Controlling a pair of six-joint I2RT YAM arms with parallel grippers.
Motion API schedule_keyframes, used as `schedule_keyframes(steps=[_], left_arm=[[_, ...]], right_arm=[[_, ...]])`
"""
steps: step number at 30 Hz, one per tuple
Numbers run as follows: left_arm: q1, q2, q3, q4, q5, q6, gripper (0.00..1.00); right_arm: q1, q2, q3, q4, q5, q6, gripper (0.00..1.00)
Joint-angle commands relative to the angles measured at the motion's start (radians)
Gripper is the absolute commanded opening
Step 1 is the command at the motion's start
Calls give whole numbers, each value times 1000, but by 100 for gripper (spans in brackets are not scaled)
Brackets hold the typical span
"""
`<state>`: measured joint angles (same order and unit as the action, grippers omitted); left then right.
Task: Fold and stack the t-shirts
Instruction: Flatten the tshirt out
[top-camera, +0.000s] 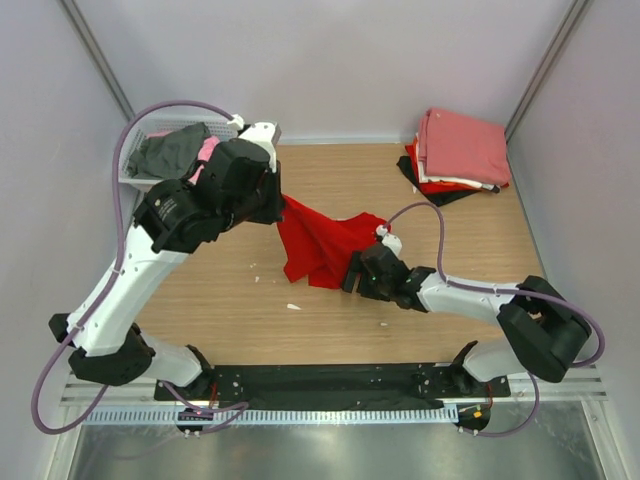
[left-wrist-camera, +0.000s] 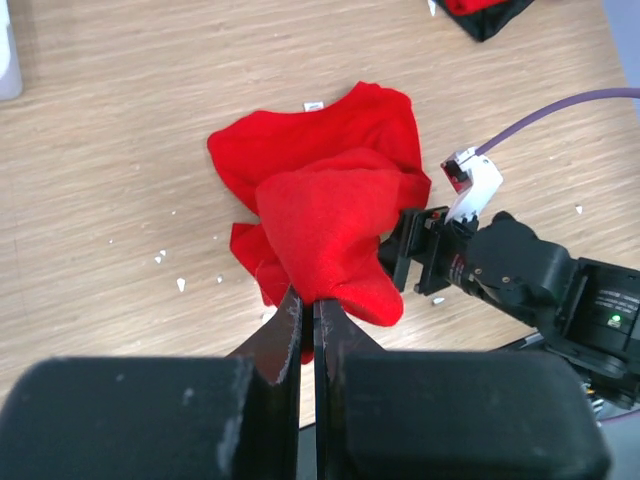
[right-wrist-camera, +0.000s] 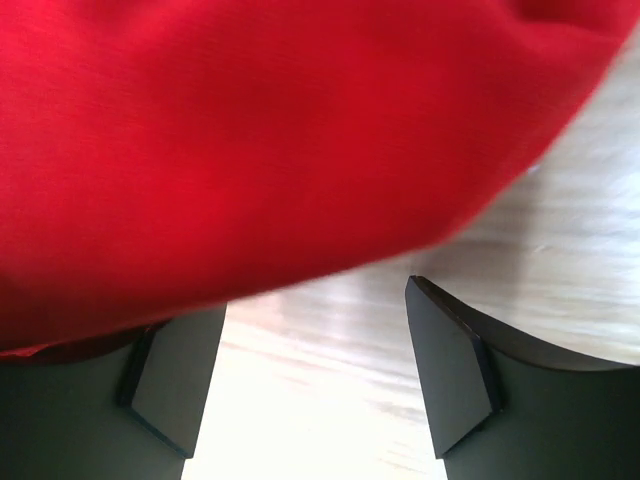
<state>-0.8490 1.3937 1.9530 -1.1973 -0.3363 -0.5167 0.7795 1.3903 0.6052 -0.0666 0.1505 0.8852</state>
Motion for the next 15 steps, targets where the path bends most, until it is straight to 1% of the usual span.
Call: schedule_keyframes(steps=[1,4,6,7,8,9,11,15], left_arm=[[8,21,113,-51,6,34,0],[10,31,165,-64,16,35,0],[10,33,179,-65,26,34,0],[10,39,193,-67,28,34,0],[10,42,204,-68,28,32,0],[8,47,214,-74,23,33,0],[10,56,257,-82,22,34,0],[10,82,333,-94,37,34,0]], right_arm=[[1,-2,86,-51,188,-69,77],[1,9,133,-62,218,-101,74],[1,19,153,-46,209,-107,67],[1,29,157,-39,202,-107,62],[3,30,162,-36,198,-104,53],[1,32,160,-32,199,-104,51],[1,35,157,-30,204,-104,49],[1,59,156,17,179,-106,49]])
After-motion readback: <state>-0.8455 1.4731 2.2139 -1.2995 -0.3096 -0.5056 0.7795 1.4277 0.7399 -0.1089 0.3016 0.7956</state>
